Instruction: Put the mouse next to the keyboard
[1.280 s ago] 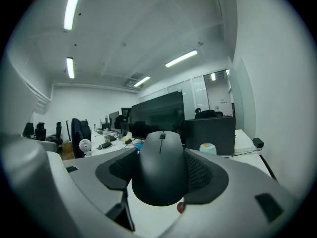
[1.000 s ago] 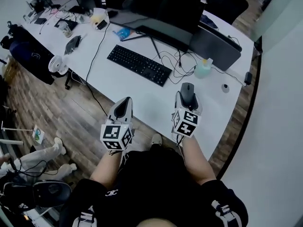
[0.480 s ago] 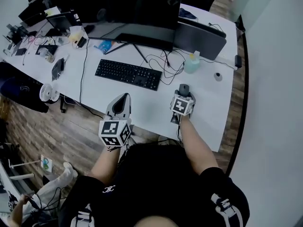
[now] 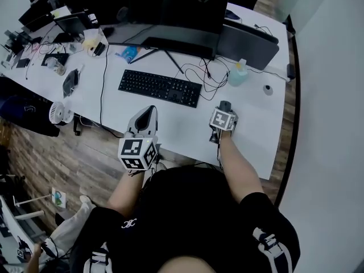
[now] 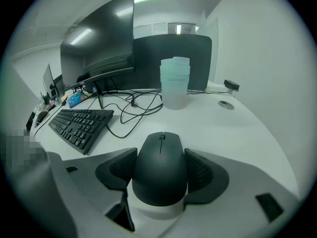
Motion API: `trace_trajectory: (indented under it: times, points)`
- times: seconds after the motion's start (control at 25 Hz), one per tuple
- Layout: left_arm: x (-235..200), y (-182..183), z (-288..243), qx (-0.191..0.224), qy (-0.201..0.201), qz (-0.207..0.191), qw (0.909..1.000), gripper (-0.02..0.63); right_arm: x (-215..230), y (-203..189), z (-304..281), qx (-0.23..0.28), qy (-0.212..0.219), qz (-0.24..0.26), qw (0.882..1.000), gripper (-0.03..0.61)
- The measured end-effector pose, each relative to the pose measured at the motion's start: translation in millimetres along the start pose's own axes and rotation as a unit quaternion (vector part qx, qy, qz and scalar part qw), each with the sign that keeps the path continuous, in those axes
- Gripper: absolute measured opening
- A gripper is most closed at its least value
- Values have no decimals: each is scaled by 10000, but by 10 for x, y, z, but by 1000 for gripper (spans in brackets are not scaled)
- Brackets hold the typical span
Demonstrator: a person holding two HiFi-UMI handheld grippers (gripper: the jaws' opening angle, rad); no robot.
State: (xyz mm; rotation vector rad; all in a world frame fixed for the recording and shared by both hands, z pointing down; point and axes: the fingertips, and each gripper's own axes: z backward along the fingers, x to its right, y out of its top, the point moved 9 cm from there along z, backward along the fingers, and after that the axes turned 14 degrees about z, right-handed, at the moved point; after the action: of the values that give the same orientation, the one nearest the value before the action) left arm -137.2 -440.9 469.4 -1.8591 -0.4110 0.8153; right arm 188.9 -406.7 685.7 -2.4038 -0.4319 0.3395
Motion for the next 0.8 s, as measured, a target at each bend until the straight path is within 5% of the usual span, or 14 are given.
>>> trace_trajectory:
  times: [0.24, 0.36, 0.56, 0.8]
  points:
    - [-83, 21, -104, -6, -77, 46, 10000, 17, -23, 72, 177, 488, -111, -8, 9987, 297]
    - [-98, 47, -172, 10, -157, 56, 9999, 17, 2, 214, 419, 1281, -241, 64, 9915, 250]
    - [-79, 109, -278, 37, -319, 44, 9995, 17, 45, 633, 1025, 2733, -210, 142, 9616, 17]
    - [-63, 185, -356, 70, -470, 11, 9989, 17, 28, 983, 1859, 3829, -134, 433, 9227, 15]
